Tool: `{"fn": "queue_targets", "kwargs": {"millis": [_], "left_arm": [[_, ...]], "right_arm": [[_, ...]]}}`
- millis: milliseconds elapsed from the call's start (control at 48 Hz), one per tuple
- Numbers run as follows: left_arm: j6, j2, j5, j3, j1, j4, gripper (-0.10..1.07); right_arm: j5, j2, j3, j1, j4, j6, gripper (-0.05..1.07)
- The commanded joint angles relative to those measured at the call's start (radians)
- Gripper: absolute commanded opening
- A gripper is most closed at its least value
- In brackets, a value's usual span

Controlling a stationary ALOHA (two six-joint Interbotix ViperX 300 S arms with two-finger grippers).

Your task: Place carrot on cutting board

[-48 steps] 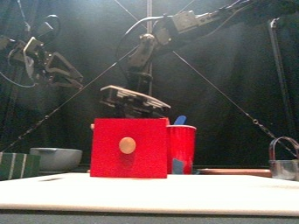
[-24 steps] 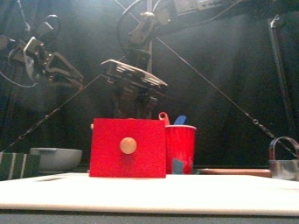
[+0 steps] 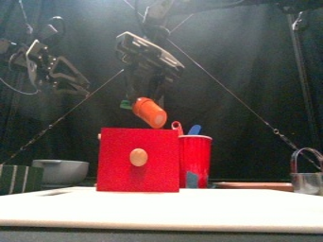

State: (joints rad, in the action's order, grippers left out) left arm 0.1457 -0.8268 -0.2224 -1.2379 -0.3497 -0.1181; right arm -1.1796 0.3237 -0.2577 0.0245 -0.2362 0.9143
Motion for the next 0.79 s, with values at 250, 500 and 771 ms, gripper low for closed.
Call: {"fn": "queue_targets", "kwargs": {"millis": [250,500,771], "left_arm": [[0.0,0.003,-0.006,0.028,0.002,0.02,0.84],[0.0,0.003,-0.006,0.049,0.005,0.02,0.84],[0.002,0.003,-0.006,0.051,0.005,0.025,0.84]], "right_arm": [[-0.046,-0.175,0.091,-0.054,0.046,0.123,0.63],[-0.003,-0.298,0.319,-0.16,0.041,0.393,0.63],[0.225,-0.328,0.514,-0.27,0.032,0.738,0.63]]}}
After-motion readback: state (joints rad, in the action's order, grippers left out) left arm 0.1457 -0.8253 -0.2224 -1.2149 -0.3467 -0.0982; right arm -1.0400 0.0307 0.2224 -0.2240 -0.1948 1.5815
